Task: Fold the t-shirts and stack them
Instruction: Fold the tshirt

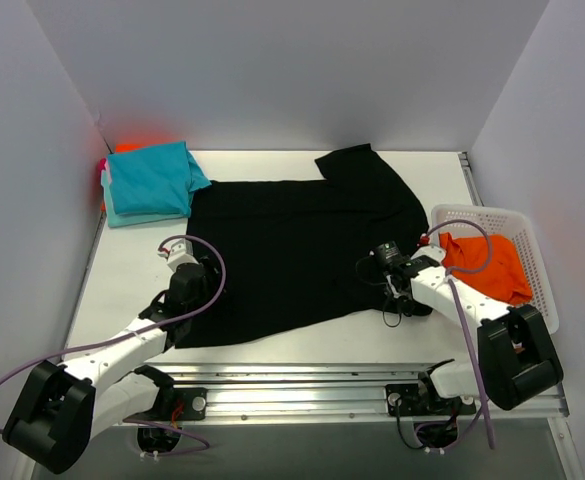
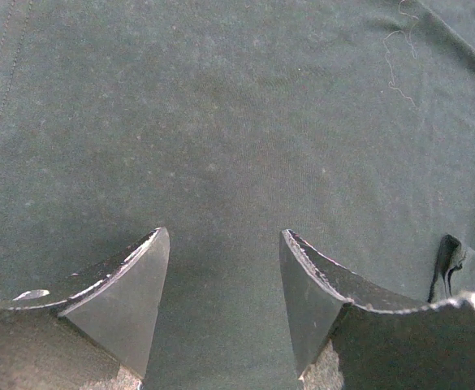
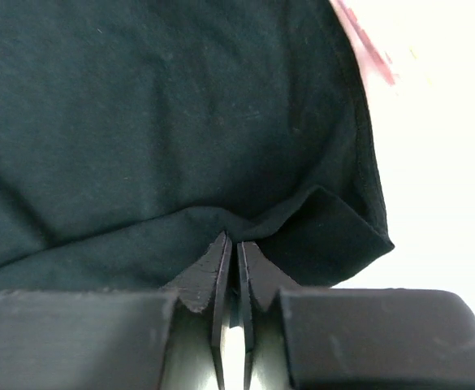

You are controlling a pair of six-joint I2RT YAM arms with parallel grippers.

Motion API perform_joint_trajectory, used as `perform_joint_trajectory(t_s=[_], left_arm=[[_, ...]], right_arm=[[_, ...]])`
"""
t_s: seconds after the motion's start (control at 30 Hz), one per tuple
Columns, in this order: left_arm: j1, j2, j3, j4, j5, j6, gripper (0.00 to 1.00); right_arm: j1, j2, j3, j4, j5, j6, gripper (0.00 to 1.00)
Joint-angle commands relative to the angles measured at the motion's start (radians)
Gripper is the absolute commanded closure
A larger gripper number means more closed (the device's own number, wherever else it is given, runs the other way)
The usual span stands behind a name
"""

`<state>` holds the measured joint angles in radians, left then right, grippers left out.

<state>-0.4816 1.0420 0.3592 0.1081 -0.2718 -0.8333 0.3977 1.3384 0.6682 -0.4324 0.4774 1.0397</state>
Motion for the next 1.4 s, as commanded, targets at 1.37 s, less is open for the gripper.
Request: perform_joint_trajectory(t_s=[1.37], left_arm=[[-0.330,-0.245,0.112,-0.953,-0.426,-0.613,0.42]], right_arm=[[0.199,-0.726,0.065,-0.123,-0.092,-0.119,1.00]])
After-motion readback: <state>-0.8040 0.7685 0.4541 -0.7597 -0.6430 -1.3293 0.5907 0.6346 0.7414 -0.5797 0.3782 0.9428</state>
